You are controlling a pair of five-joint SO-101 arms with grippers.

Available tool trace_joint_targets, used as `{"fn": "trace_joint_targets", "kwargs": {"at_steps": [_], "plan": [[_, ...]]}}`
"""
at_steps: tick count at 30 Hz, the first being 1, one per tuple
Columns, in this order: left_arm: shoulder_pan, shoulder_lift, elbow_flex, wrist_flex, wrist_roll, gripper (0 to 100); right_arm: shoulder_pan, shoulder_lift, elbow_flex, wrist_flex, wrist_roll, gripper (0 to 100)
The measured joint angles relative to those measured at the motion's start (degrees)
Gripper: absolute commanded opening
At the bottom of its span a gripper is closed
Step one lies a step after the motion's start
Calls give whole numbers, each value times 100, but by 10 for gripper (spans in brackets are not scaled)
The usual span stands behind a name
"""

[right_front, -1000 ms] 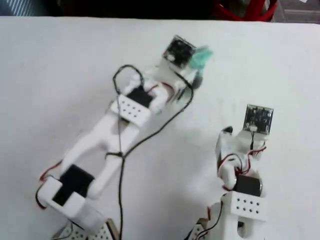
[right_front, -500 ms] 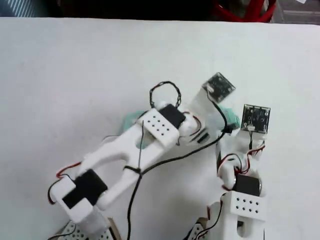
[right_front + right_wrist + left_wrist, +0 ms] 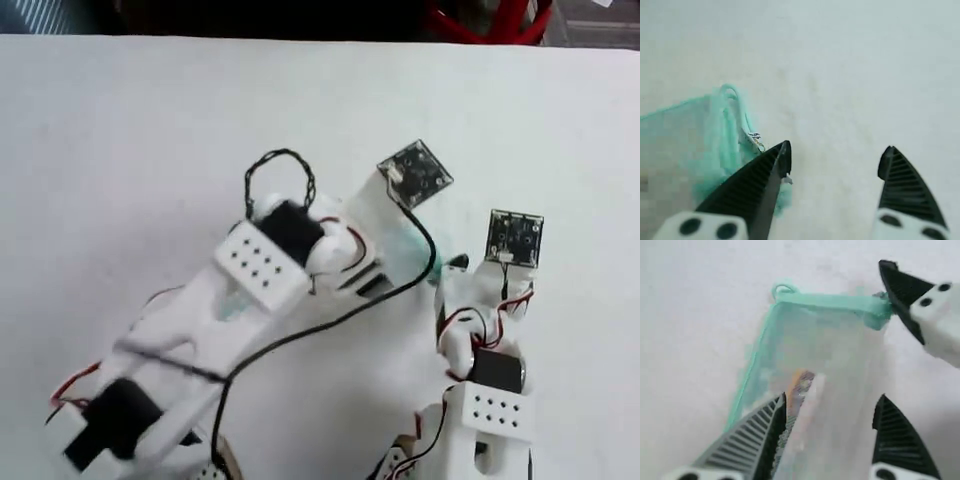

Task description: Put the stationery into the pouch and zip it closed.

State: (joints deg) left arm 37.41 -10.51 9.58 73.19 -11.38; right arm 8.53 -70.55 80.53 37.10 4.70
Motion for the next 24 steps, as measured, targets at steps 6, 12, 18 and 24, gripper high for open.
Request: {"fn": "trace_joint_targets", "kwargs": {"at_steps": [6,12,18,24], "plan": [[-141,-422,-18,-325,-53,278,-18,0,18,0,0,279],[-1310,-448,-18,88,-818,269,-18,0,35,0,0,276],[-3569,-448,826,114,-1336,194,-448,9,35,114,378,180],[-5029,-448,2251,105,-2075,106,-624,9,35,176,563,178]]}}
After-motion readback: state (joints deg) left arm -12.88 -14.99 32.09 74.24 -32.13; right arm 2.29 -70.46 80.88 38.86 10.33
